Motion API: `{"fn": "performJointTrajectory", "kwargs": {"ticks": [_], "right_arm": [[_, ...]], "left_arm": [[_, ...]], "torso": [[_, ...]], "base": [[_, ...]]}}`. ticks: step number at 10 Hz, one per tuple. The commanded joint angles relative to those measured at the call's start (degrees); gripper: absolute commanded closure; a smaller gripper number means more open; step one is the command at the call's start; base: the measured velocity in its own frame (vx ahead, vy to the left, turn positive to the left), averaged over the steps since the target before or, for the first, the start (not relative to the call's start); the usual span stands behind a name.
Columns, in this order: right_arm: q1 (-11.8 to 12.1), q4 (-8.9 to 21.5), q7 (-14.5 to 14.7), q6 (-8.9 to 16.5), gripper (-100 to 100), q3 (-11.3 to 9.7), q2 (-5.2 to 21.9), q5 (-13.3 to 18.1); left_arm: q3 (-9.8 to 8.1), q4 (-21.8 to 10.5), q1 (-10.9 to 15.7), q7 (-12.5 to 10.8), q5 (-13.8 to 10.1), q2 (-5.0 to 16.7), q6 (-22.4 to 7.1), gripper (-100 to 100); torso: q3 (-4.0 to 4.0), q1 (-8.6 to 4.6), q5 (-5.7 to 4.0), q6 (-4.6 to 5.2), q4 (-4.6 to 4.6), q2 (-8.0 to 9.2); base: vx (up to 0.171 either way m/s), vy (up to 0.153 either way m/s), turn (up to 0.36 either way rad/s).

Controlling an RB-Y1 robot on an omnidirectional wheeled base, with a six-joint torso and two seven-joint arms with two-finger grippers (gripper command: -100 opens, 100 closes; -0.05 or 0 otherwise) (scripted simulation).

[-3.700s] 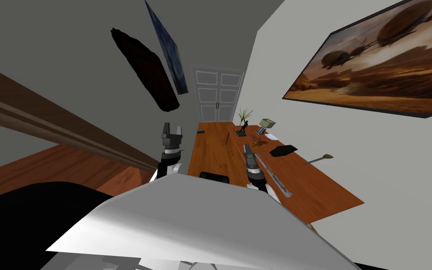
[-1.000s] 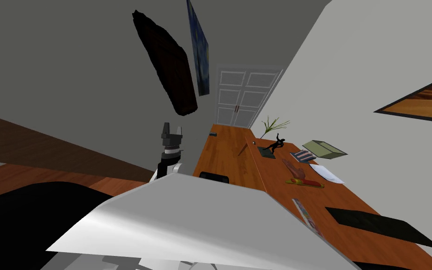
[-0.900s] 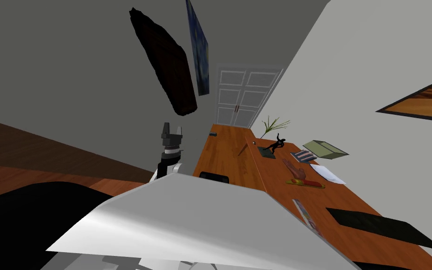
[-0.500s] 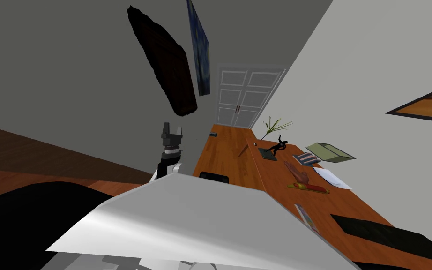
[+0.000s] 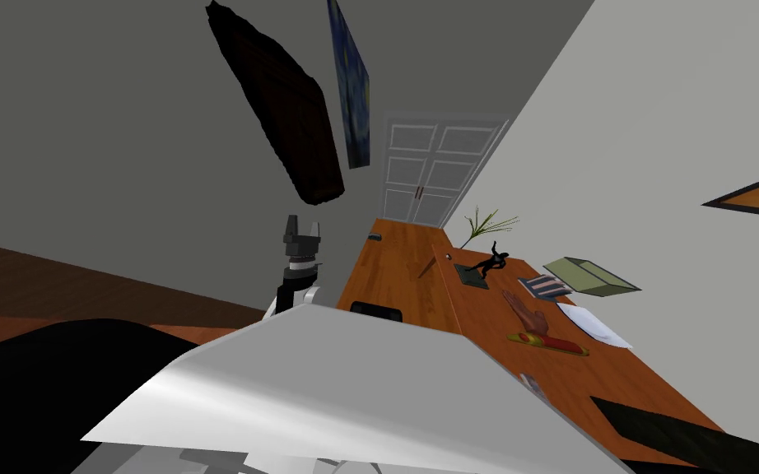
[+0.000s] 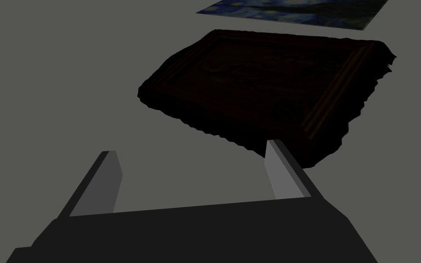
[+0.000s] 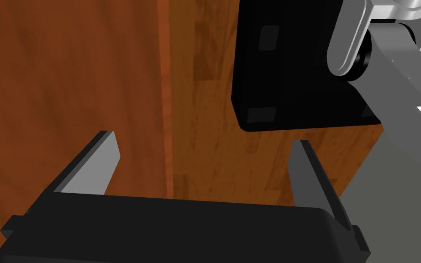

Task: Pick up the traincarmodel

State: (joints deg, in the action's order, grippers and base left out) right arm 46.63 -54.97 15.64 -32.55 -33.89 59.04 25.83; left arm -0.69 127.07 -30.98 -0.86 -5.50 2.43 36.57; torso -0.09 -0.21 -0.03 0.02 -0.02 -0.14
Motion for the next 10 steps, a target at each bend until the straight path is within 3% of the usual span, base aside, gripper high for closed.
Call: {"fn": "performJointTrajectory", "kwargs": {"ticks": [1,5,8,10], "right_arm": [[-0.1,2.9,0.5,-0.8,-100,0.0,0.2,-0.1],[0.3,9.2,0.9,0.7,-100,-0.7,2.2,-0.5],[-0.5,13.0,1.0,2.1,-100,-0.7,1.8,-1.4],[-1.7,14.2,1.0,2.8,-100,-0.7,0.2,-2.1]], "left_arm": [[0.0,0.0,0.0,0.0,0.0,0.0,0.0,0],[0.0,0.0,0.0,0.0,0.0,0.0,0.0,0],[-0.01,0.0,0.0,0.0,0.0,0.0,0.0,0],[-0.01,0.0,0.0,0.0,0.0,0.0,0.0,0]], "torso": [[0.0,0.0,0.0,0.0,0.0,0.0],[0.05,-0.06,-0.01,0.0,0.02,0.08],[0.02,-0.48,-0.12,0.0,0.01,0.04],[0.09,-0.53,-0.15,0.01,0.04,0.16]], "base": [[0.048,-0.058,0.026],[0.045,-0.087,0.031],[0.051,-0.194,0.028],[0.014,-0.211,0.006]]}}
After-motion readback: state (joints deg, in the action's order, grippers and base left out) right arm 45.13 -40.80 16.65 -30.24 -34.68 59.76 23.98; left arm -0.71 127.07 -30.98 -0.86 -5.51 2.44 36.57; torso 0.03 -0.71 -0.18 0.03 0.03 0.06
